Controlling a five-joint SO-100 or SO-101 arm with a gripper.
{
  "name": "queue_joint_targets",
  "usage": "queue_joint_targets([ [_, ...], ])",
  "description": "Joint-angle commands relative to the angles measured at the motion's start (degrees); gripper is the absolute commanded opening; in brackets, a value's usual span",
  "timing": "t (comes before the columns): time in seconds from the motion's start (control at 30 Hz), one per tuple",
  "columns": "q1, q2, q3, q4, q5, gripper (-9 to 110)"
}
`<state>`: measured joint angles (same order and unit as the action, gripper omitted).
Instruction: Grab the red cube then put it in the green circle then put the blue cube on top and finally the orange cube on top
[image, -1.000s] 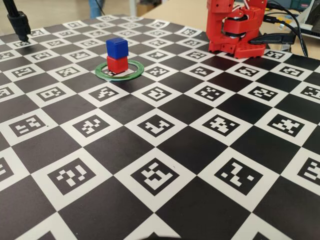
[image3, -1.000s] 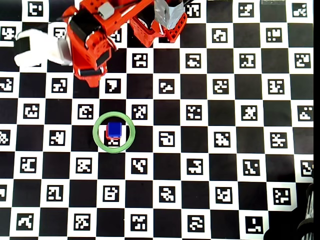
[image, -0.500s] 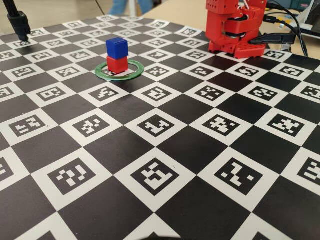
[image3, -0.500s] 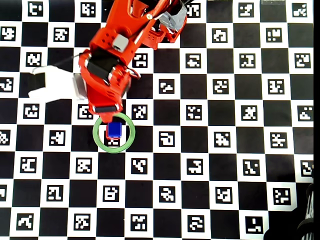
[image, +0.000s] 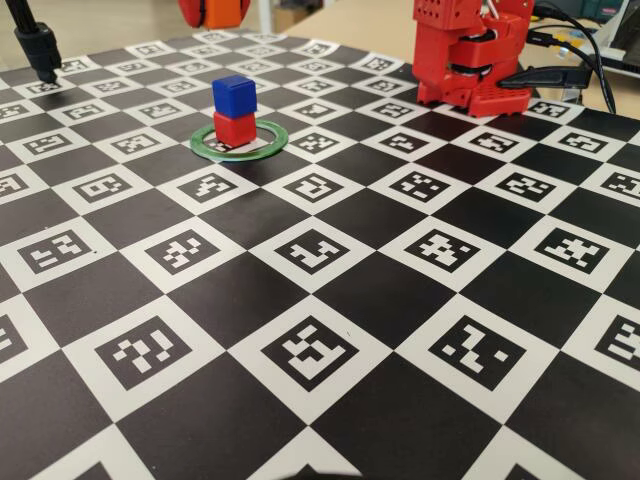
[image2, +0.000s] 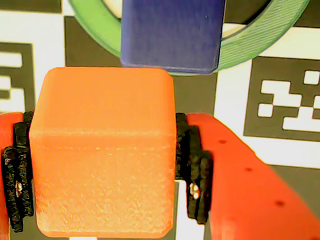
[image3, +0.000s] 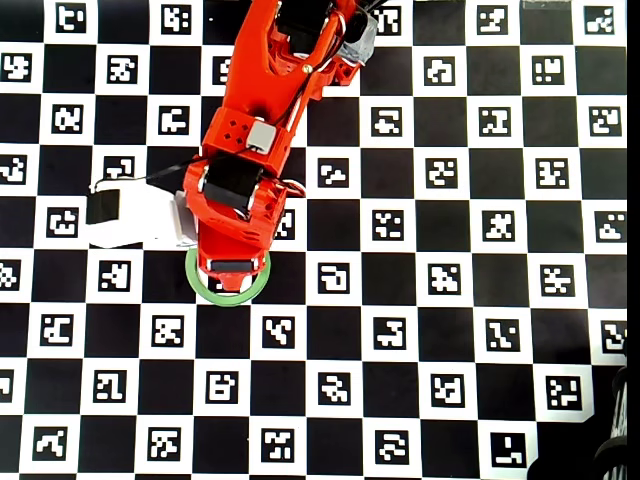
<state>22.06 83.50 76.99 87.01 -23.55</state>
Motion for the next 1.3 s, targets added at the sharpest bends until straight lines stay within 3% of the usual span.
queue_joint_targets([
  [0.0,0.18,2.02,0.53,-2.11,0.35,6],
  [1.27,2.46,2.11,12.83,-10.99,-0.97,6],
])
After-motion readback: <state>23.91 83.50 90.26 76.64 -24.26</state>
